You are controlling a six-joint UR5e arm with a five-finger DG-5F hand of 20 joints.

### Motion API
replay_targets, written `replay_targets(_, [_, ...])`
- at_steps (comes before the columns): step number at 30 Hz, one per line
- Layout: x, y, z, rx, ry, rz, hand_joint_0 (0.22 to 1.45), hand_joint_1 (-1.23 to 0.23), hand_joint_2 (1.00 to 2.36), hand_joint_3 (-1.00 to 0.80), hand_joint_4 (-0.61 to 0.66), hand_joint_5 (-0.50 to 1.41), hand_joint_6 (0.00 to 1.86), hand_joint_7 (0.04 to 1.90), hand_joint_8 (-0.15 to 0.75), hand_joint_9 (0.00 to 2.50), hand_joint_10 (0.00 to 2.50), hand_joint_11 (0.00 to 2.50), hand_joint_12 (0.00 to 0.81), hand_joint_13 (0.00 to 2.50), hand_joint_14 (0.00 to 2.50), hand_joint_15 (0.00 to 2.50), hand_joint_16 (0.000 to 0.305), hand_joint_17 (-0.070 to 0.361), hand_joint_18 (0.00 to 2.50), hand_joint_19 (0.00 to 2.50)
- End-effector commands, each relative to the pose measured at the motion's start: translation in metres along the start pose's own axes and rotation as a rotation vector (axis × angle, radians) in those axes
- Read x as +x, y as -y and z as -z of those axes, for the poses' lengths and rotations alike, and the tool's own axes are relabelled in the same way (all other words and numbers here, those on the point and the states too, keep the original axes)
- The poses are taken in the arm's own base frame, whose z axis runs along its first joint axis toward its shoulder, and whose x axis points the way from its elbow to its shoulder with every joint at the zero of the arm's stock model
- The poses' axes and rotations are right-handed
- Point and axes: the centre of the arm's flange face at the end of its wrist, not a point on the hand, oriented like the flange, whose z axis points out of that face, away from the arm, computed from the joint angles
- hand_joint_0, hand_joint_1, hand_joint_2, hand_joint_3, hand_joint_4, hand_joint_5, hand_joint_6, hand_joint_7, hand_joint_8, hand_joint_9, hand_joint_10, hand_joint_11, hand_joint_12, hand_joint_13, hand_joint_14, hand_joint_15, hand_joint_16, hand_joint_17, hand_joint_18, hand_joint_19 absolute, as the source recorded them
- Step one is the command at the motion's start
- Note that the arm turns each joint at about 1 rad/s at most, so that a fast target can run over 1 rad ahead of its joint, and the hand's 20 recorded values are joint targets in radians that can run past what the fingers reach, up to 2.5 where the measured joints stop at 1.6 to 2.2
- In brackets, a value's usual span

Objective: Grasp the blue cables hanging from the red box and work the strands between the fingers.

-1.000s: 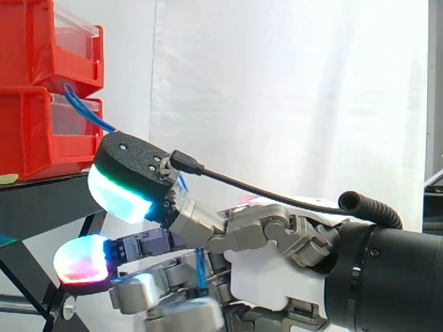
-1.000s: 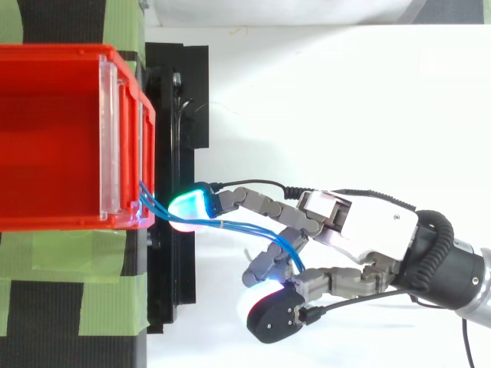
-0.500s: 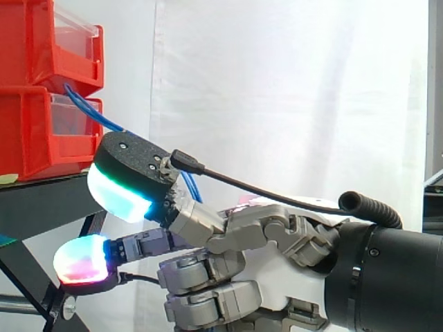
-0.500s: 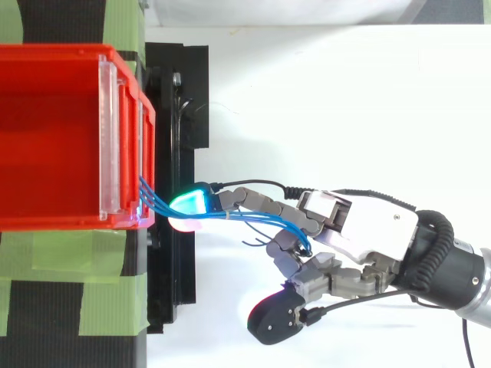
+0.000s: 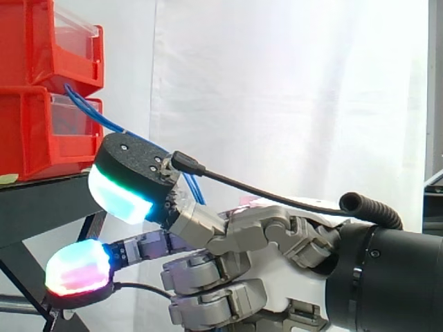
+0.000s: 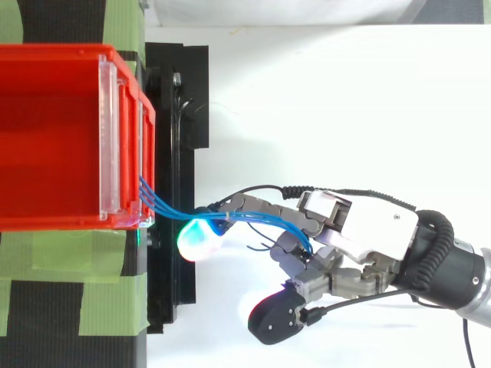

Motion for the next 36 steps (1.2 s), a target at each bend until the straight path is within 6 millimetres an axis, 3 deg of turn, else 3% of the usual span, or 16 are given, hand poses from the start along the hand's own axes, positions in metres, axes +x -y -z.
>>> replay_targets(1, [0.0, 0.0, 0.001, 0.007, -0.003, -0.003, 0.75, -0.6, 1.0, -1.0, 0.29, 0.08, 0.01, 1.14, 0.398, 1.61, 2.5, 2.5, 0.577, 1.84, 2.5, 1.58, 0.215, 0.161, 2.18, 0.77])
replay_targets(17, [-0.012, 0.001, 0.003, 0.051, 0.012, -0.093, 0.75, -0.62, 1.0, -1.0, 0.24, 0.07, 0.01, 1.15, 0.369, 1.64, 2.5, 2.5, 0.568, 1.88, 2.5, 1.57, 0.214, 0.16, 2.23, 0.79])
replay_targets(25, [-0.014, -0.032, 0.003, 0.036, 0.011, -0.111, 0.75, -0.62, 1.0, -1.0, 0.23, 0.07, 0.01, 1.15, 0.358, 1.61, 2.5, 2.5, 0.553, 1.82, 2.5, 1.54, 0.213, 0.159, 2.17, 0.78])
replay_targets(26, [-0.019, -0.048, 0.004, 0.036, 0.031, -0.109, 0.75, -0.62, 1.0, -1.0, 0.22, 0.07, 0.01, 1.15, 0.359, 1.6, 2.5, 2.5, 0.551, 1.81, 2.5, 1.53, 0.211, 0.159, 2.16, 0.77])
replay_targets(36, [-0.027, -0.066, 0.007, 0.04, 0.068, -0.109, 0.75, -0.61, 1.0, -1.0, 0.22, 0.11, 0.01, 1.16, 0.356, 1.59, 2.5, 2.5, 0.536, 1.77, 2.5, 1.54, 0.201, 0.151, 2.1, 0.77])
